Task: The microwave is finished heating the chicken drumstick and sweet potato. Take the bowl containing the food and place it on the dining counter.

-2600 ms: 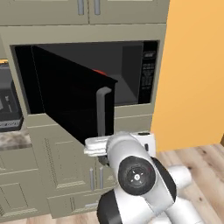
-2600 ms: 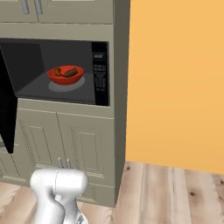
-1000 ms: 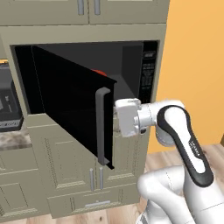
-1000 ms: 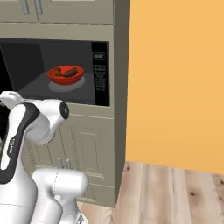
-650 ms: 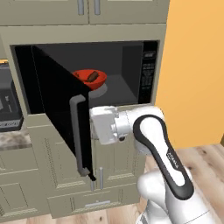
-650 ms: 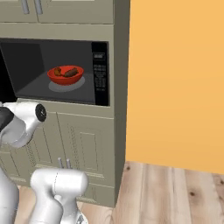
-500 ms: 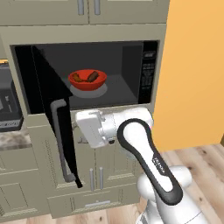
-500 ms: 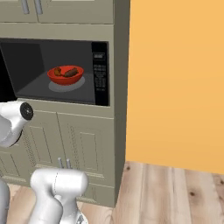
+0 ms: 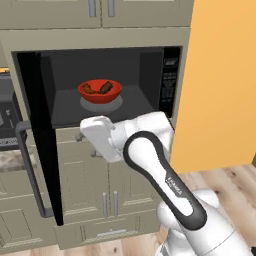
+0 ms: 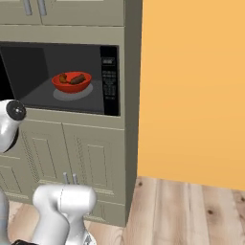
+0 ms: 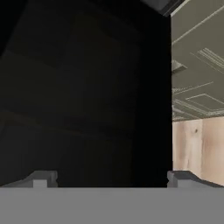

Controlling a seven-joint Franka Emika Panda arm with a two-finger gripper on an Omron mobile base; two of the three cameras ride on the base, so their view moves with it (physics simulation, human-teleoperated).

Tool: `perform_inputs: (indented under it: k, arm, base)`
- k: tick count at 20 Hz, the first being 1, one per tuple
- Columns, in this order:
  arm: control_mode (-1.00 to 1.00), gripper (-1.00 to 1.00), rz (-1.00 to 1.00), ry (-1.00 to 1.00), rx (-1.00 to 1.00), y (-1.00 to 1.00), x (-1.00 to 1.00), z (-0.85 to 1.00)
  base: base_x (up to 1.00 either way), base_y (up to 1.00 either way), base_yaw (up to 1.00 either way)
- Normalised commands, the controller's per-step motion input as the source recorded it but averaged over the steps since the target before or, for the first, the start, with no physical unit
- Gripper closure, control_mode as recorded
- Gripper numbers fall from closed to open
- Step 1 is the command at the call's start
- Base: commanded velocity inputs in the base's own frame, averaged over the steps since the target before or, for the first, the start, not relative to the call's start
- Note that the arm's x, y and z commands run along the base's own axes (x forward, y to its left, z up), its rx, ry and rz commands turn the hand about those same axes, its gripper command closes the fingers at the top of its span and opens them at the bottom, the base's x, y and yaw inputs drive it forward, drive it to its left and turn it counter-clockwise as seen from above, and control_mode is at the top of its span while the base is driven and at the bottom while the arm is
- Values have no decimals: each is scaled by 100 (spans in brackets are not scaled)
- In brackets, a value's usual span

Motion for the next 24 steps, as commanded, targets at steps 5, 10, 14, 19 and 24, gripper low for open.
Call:
perform_inputs:
  k: [5, 10, 14, 19, 24]
  arm:
    - [-100, -100, -45, 10, 0, -100, 23, 60]
    - [-100, -100, -48, 18, -9, -100, 26, 53]
    - [-100, -100, -40, 26, -12, -100, 46, 51]
    - [-100, -100, -5, 10, -4, -47, 61, 9]
    - [-100, -100, 3, -1, -2, 0, 61, -49]
  base:
    - [0, 0, 0]
    - [0, 0, 0]
    - [0, 0, 0]
    - [0, 0, 0]
    - [0, 0, 0]
